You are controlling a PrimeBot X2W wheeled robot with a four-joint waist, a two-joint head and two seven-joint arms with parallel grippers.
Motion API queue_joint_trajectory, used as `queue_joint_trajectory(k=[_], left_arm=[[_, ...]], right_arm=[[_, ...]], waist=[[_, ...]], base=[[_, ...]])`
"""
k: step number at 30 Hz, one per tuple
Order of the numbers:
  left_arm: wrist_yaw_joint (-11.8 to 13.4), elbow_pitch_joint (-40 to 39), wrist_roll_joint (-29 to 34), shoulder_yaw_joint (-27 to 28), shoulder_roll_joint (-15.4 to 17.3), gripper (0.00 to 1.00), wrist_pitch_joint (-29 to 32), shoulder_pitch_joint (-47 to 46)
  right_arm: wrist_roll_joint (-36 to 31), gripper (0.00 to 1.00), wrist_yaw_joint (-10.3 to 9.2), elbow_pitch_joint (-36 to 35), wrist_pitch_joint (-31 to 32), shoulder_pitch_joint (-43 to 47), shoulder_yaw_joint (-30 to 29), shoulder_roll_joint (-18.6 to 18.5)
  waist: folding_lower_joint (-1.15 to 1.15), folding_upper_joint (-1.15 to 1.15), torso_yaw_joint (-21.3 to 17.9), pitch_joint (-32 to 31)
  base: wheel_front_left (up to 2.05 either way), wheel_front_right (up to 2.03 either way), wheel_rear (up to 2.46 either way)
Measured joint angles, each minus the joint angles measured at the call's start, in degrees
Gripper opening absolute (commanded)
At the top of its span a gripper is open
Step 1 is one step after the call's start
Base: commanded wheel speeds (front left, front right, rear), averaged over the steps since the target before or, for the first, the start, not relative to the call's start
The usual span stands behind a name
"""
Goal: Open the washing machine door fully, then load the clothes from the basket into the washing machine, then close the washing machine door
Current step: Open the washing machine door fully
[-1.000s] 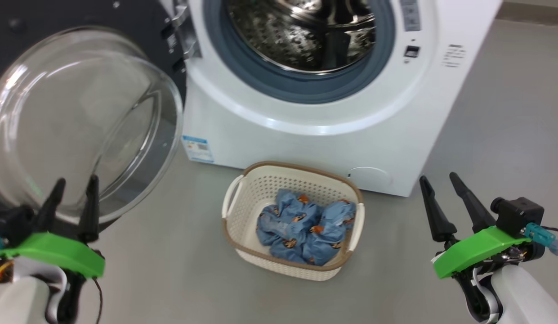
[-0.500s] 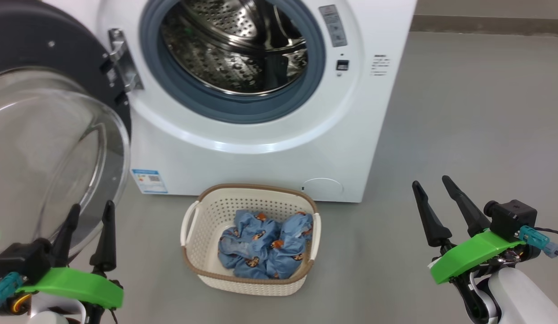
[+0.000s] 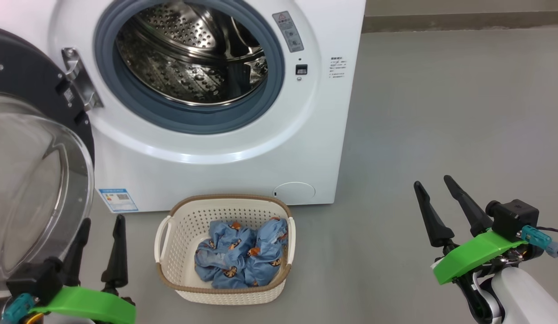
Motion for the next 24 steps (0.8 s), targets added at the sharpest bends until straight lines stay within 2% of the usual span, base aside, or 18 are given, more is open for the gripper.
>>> queue_joint_trajectory(k=[8, 24], left_arm=[[0.43, -1.65, 0.36, 0.16, -0.3, 1.0, -0.02, 1.81], [0.23, -1.69, 1.38, 0.83, -0.49, 1.0, -0.09, 1.82]], right_arm=[[0.13, 1.0, 0.0, 0.0, 0.0, 0.0, 0.0, -0.81], [0.13, 1.0, 0.0, -0.53, 0.0, 0.0, -1.07, -0.93]], waist=[[0.0, 0.0, -1.11, -0.7], [0.0, 0.0, -0.35, 0.0]], base=[[0.0, 0.0, 0.0], [0.0, 0.0, 0.0]])
